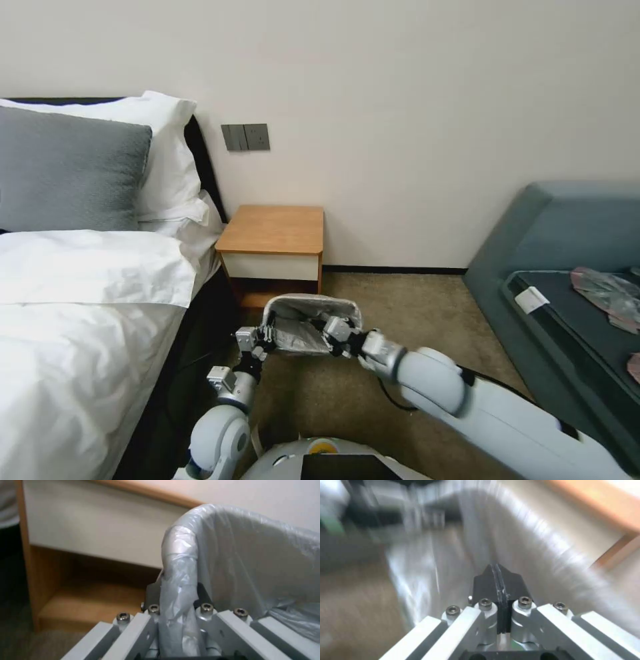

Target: Pick up the garbage bag from the table and place it over the trash can.

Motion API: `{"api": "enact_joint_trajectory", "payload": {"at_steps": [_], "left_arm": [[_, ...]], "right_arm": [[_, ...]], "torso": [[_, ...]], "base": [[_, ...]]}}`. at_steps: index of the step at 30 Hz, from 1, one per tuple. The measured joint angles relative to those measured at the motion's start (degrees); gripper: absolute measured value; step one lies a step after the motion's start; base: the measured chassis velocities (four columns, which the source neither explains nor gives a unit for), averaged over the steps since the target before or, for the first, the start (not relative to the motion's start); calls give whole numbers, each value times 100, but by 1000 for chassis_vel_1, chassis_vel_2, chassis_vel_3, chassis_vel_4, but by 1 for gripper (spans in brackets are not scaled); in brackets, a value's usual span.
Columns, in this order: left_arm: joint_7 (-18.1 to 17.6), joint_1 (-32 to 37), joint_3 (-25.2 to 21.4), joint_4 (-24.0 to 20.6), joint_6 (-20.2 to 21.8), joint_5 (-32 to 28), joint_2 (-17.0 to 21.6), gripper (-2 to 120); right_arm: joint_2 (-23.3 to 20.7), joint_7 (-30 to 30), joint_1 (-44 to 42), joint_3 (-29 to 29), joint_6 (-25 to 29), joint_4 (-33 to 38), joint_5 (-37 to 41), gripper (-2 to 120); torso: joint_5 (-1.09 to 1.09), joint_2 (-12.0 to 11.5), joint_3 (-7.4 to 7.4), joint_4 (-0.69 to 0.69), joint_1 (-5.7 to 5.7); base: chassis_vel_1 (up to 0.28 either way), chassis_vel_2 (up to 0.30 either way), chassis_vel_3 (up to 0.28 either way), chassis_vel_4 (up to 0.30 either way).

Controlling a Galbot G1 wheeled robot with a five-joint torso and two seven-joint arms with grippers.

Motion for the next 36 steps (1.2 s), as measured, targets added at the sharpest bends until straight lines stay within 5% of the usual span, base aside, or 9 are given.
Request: {"api": "enact_joint_trajectory", "payload": {"at_steps": [7, 15, 24, 29, 36], "left_arm": [[-518, 49, 146, -112, 453, -159, 39, 3], [-1004, 156, 389, -146, 802, -250, 130, 3], [-1339, 257, 659, -161, 1057, -327, 195, 3], [-1500, 285, 801, -222, 1275, -472, 201, 3], [-1659, 302, 936, -211, 1380, -476, 181, 3]], "right_arm": [[3, 894, -1195, 655, 1221, 419, 36, 14], [1359, 923, -3065, 2244, 2066, 329, -1696, 45], [2660, 959, -4210, 3274, 2617, 242, -2759, 79], [3158, 953, -4617, 3752, 2915, 226, -2833, 96], [3353, 1033, -4654, 3927, 3132, 179, -2810, 100]], "torso": [[-2, 0, 0, 0, 0], [-2, 0, 0, 0, 0], [-1, 0, 0, 0, 0], [-1, 0, 0, 0, 0], [-1, 0, 0, 1, 0]], "base": [[0, 0, 0, 0], [0, 0, 0, 0], [0, 0, 0, 0], [0, 0, 0, 0], [0, 0, 0, 0]]}}
